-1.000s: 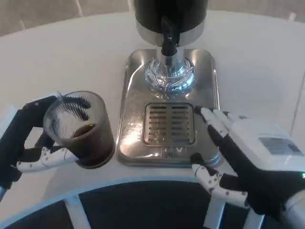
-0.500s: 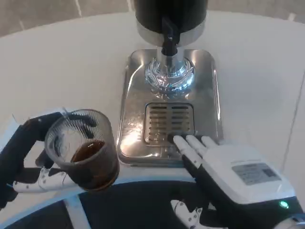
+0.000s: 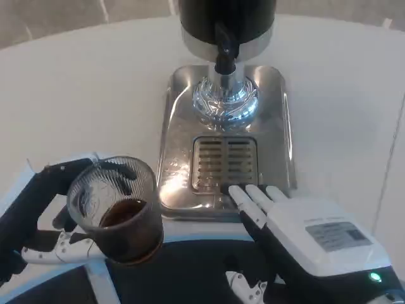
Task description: Grasp the cup under the faucet to collect the drink, then remove the cup.
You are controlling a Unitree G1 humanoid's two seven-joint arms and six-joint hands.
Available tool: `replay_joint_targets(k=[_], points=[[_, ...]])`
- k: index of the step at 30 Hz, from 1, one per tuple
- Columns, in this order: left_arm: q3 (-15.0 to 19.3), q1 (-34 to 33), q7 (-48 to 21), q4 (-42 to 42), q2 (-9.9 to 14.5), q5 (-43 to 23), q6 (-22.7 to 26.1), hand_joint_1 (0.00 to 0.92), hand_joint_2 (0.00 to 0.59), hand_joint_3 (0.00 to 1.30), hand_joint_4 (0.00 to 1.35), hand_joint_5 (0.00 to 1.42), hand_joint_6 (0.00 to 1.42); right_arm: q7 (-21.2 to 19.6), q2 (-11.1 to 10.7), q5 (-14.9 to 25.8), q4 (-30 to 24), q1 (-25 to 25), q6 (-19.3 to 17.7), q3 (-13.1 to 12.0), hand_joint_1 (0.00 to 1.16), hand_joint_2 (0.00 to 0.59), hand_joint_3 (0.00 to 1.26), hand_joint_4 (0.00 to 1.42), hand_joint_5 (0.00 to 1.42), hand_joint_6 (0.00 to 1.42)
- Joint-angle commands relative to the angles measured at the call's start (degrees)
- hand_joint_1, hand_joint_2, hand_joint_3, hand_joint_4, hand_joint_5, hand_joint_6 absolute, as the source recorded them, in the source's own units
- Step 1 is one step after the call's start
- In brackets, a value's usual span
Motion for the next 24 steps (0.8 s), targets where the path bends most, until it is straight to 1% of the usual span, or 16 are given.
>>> replay_joint_targets(k=[1,12,16,24], points=[[0.7,-0.8,-0.5,0.1,0.5,-2.0,0.0,0.572,0.049,0.98,1.18,1.33,1.42,0.6,1.0,-0.7,-1.0,1.0,-1.0,0.2,0.3,0.567,0.0,0.0,0.0,0.0],[0.9,-0.9,-1.1,0.7,0.3,-2.2,-0.2,0.572,0.049,0.98,1.18,1.33,1.42,1.5,2.2,-1.5,-1.6,1.0,-1.4,0.0,0.31,0.567,0.0,0.0,0.0,0.0],[1.0,-0.6,-1.0,0.6,0.2,-2.2,-0.2,0.572,0.048,0.98,1.18,1.33,1.42,1.5,2.2,-1.2,-1.3,0.8,-1.4,-0.5,0.31,0.567,0.0,0.0,0.0,0.0],[1.1,-0.3,-0.9,0.4,0.1,-2.1,-0.1,0.578,0.044,0.98,1.18,1.33,1.42,1.0,2.1,-1.0,-0.9,1.1,-1.4,-0.6,0.31,0.567,0.0,0.0,0.0,0.0]])
